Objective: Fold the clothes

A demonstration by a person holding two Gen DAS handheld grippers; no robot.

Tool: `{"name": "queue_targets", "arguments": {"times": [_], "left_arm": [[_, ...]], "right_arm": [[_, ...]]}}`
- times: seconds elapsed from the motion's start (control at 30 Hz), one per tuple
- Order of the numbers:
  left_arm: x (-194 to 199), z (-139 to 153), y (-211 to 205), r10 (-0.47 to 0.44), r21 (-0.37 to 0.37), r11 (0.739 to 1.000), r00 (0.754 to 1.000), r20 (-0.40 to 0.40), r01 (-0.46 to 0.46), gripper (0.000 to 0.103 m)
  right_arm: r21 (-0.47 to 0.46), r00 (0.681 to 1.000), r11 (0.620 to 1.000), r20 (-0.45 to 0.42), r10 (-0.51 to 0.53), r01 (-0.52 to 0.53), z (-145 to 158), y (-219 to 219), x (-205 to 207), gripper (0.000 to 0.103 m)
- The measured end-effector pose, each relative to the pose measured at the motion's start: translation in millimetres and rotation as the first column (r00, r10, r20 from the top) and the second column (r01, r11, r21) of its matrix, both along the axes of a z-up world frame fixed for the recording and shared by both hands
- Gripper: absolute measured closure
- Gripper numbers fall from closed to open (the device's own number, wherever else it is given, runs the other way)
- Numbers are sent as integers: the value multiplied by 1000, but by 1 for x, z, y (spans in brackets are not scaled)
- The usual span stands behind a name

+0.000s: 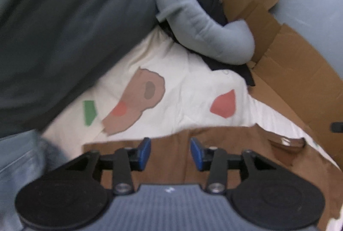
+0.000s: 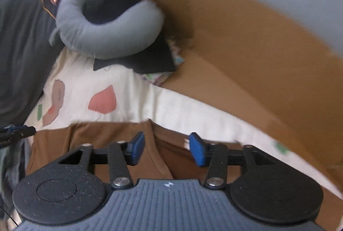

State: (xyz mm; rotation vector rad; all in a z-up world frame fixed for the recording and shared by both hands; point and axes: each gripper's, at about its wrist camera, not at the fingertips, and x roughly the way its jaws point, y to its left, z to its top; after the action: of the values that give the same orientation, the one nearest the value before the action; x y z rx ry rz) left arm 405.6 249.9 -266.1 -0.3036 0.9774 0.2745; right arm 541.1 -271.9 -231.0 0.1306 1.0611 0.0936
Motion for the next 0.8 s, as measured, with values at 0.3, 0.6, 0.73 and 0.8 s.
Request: {"name": "queue_targets", "arguments": {"times": [0.3,0.6,0.73,0.8], "left_arm": [[-73,127,-11,-1,32,999,1000,24,0,47],[-137,205,-27,10,27,1000,999,46,-11,47],[-169,224,-34,1,25,1000,999,51,-2,47],[-187,232,-37,-9,22,1000,998,54,8,46]], "right_arm": [[0,995,998,72,-70,70,135,-61,-106,37],[21,989,995,118,-94,93,222,-104,-212,37],[14,985,994,134,-110,109,244,-124,-262,37],[20,982,993,143,-121,119,251,-134,-288,37]]}}
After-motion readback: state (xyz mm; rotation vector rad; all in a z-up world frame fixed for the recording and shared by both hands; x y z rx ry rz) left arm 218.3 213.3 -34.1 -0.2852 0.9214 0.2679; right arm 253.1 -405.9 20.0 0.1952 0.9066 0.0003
